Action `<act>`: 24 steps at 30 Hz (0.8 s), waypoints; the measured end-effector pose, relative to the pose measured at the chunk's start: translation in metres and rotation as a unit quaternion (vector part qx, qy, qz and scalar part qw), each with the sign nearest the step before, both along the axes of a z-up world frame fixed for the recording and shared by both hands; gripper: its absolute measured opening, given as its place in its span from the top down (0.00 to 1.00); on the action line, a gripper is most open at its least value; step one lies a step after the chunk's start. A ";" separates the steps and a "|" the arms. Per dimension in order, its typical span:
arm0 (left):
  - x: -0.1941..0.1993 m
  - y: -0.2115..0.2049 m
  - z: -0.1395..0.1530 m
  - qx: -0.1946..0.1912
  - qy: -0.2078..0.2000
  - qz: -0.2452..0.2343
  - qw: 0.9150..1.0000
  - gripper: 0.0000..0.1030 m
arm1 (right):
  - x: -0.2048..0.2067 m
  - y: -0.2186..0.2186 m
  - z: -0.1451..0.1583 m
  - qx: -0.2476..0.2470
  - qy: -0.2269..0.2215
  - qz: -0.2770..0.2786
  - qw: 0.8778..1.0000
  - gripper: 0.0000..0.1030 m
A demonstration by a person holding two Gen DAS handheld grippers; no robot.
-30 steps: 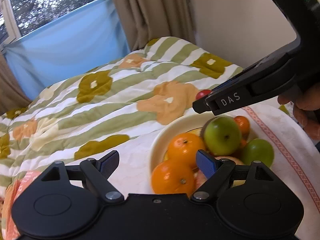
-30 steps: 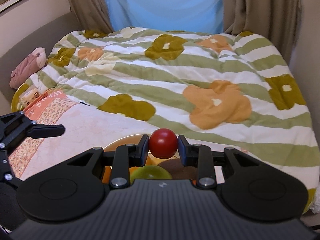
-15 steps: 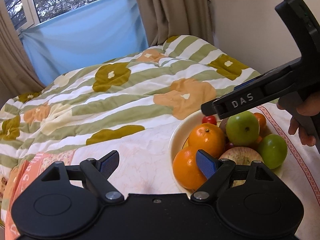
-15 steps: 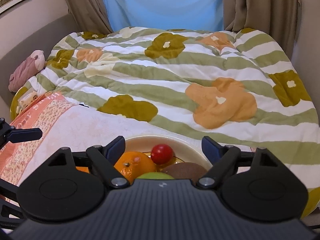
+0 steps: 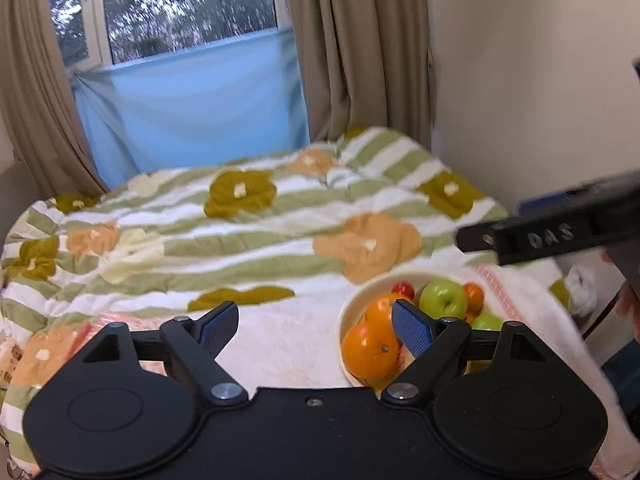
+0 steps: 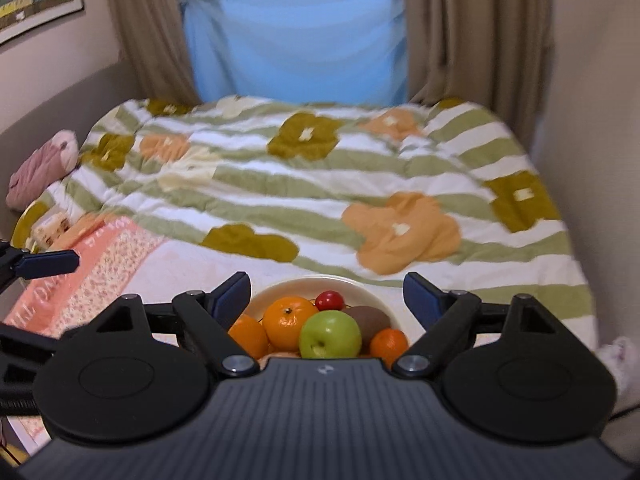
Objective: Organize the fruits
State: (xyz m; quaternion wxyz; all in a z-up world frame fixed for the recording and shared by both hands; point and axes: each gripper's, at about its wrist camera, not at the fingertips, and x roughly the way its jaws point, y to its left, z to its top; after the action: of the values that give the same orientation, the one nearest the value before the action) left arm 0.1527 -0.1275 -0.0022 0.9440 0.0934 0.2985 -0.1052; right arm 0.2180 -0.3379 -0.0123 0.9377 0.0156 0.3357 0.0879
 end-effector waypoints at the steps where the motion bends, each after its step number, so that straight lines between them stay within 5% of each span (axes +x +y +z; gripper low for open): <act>1: -0.007 0.003 0.008 -0.004 -0.005 0.003 1.000 0.15 | -0.011 0.001 0.009 0.002 -0.003 -0.008 1.000 0.04; 11: -0.073 0.046 0.067 -0.030 -0.028 0.055 0.998 0.04 | -0.124 0.015 0.075 -0.007 -0.030 -0.076 0.997 0.00; 24: -0.131 0.067 0.071 -0.018 -0.031 0.062 0.997 0.00 | -0.202 0.038 0.073 -0.030 -0.005 -0.109 0.994 0.00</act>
State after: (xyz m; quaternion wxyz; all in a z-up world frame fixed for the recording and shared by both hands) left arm 0.0217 -0.0601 0.0686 0.9590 0.0612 0.2725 -0.0484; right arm 0.0163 -0.2998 0.0605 0.9434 0.0232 0.3299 -0.0246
